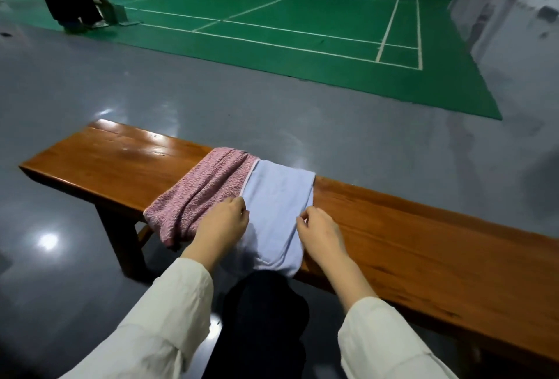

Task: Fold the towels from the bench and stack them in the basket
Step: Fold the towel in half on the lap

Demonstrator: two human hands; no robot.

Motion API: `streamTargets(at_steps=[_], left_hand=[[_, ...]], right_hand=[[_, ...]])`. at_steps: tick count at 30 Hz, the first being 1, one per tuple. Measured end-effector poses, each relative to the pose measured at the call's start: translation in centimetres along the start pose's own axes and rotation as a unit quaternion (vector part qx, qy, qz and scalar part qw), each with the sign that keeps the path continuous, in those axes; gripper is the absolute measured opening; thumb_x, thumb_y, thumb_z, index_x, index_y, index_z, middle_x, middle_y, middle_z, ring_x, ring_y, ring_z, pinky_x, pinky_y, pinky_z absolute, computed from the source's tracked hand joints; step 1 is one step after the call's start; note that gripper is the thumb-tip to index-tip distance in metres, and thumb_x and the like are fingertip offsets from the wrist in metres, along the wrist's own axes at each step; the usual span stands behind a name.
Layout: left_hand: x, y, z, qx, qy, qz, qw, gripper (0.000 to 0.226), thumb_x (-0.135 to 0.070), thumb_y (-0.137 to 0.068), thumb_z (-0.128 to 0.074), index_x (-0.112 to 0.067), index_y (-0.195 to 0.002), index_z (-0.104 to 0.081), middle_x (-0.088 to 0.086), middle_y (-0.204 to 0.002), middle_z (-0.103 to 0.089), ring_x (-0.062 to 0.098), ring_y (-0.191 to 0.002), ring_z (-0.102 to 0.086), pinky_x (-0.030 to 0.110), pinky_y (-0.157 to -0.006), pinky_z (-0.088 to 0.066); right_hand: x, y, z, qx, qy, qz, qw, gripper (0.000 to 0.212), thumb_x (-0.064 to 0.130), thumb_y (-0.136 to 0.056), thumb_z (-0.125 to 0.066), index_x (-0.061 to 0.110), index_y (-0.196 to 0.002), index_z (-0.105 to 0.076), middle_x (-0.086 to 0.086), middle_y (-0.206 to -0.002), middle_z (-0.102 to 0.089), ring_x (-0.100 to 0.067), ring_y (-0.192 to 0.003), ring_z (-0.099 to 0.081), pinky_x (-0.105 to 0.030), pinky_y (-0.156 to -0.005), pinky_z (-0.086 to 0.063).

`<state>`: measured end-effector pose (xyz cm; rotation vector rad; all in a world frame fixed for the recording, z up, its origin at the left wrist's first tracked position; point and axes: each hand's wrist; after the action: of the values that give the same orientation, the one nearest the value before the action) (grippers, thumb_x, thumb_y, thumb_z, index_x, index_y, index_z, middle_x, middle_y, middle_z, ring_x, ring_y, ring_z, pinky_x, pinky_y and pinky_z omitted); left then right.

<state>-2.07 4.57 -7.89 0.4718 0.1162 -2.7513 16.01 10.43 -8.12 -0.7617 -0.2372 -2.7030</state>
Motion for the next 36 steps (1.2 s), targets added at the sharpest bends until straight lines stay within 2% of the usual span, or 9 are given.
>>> streamTargets(at_steps=[10,15,17,21,23,25,30,33,36], left_hand=[[0.6,-4.8,-4.0,-0.040,-0.001,0.060,0.997,0.020,-0.015,-0.093,-0.053,0.002,-0.103,-0.056,0.021,-0.108,-0.054,0.037,-0.100,-0.050,0.043,-0.080,-0.040],[-0.4,-5.1,-3.7,-0.083,0.095,0.046,0.991,0.011,-0.009,-0.092,-0.051,0.001,-0.095,-0.055,0.015,-0.097,-0.051,0.031,-0.091,-0.047,0.036,-0.076,-0.035],[-1.8,-5.0,-2.7,-0.089,0.212,0.064,0.971,0.007,-0.010,-0.093,-0.048,-0.004,-0.089,-0.047,0.009,-0.085,-0.050,0.024,-0.078,-0.044,0.032,-0.063,-0.026],[-3.9,-4.9,-2.1,-0.061,0.430,0.137,0.890,0.011,-0.015,-0.083,-0.048,-0.014,-0.075,-0.040,0.008,-0.067,-0.049,0.021,-0.064,-0.041,0.035,-0.060,-0.032],[-4.6,-4.6,-2.2,-0.053,0.487,0.161,0.857,0.011,-0.015,-0.078,-0.046,-0.013,-0.070,-0.038,0.007,-0.057,-0.045,0.019,-0.057,-0.039,0.033,-0.053,-0.032],[-5.3,-3.9,-2.6,-0.032,0.502,0.163,0.849,0.012,-0.014,-0.077,-0.045,-0.010,-0.068,-0.038,0.005,-0.048,-0.040,0.018,-0.049,-0.034,0.028,-0.044,-0.027],[-5.8,-1.7,-4.0,0.034,0.471,0.210,0.856,0.033,-0.029,-0.072,-0.066,-0.011,-0.095,-0.048,0.011,-0.065,-0.054,0.023,-0.052,-0.046,0.034,-0.050,-0.035],[-6.4,-0.5,-4.4,0.047,0.376,0.161,0.911,0.014,-0.018,-0.085,-0.067,-0.008,-0.093,-0.063,0.027,-0.087,-0.067,0.039,-0.080,-0.065,0.038,-0.067,-0.048],[-7.8,0.9,-3.2,0.063,0.285,0.047,0.955,0.019,-0.021,-0.089,-0.061,-0.005,-0.082,-0.069,0.014,-0.085,-0.071,0.022,-0.077,-0.062,0.029,-0.065,-0.038]], right_hand=[[0.2,-5.5,-2.4,-0.017,0.025,-0.090,0.995,0.036,0.022,-0.096,-0.048,0.000,-0.125,-0.047,-0.017,-0.127,-0.052,-0.034,-0.118,-0.050,-0.033,-0.093,-0.040],[-0.6,-6.3,-2.3,-0.058,-0.126,-0.101,0.985,0.006,0.011,-0.091,-0.050,0.008,-0.095,-0.052,-0.009,-0.095,-0.058,-0.027,-0.089,-0.053,-0.033,-0.067,-0.036],[-0.7,-6.2,-2.0,-0.072,-0.345,-0.151,0.924,0.008,0.007,-0.088,-0.054,0.010,-0.082,-0.049,-0.003,-0.076,-0.051,-0.019,-0.071,-0.046,-0.029,-0.058,-0.033],[-1.1,-5.7,-1.0,-0.077,-0.712,-0.265,0.646,0.016,-0.004,-0.075,-0.054,0.009,-0.067,-0.049,-0.007,-0.065,-0.053,-0.020,-0.066,-0.051,-0.027,-0.060,-0.042],[-1.5,-4.8,0.1,-0.048,-0.750,-0.274,0.600,0.013,0.006,-0.077,-0.049,0.010,-0.064,-0.050,-0.007,-0.061,-0.057,-0.022,-0.063,-0.052,-0.027,-0.062,-0.043],[-2.0,-3.9,1.1,-0.003,-0.750,-0.259,0.608,0.026,0.018,-0.088,-0.049,0.006,-0.071,-0.065,-0.012,-0.073,-0.069,-0.028,-0.070,-0.062,-0.031,-0.074,-0.049],[-3.2,-2.8,0.3,0.025,-0.604,-0.271,0.749,0.036,0.018,-0.083,-0.069,-0.006,-0.109,-0.064,-0.022,-0.106,-0.069,-0.036,-0.099,-0.067,-0.050,-0.094,-0.050],[-4.6,-2.2,-0.6,0.005,-0.540,-0.292,0.790,0.049,0.030,-0.081,-0.067,0.000,-0.120,-0.059,-0.016,-0.115,-0.066,-0.032,-0.103,-0.063,-0.047,-0.096,-0.050],[-4.8,-0.8,-0.5,0.016,-0.512,-0.300,0.805,0.066,0.047,-0.074,-0.070,0.001,-0.120,-0.058,-0.012,-0.117,-0.064,-0.033,-0.105,-0.061,-0.046,-0.096,-0.049]])
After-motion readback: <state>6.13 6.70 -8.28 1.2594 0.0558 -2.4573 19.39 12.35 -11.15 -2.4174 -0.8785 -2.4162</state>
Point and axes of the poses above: each hand's wrist, its own y-axis away from the middle knuckle, its own z-axis out of the back of the hand, x = y × z
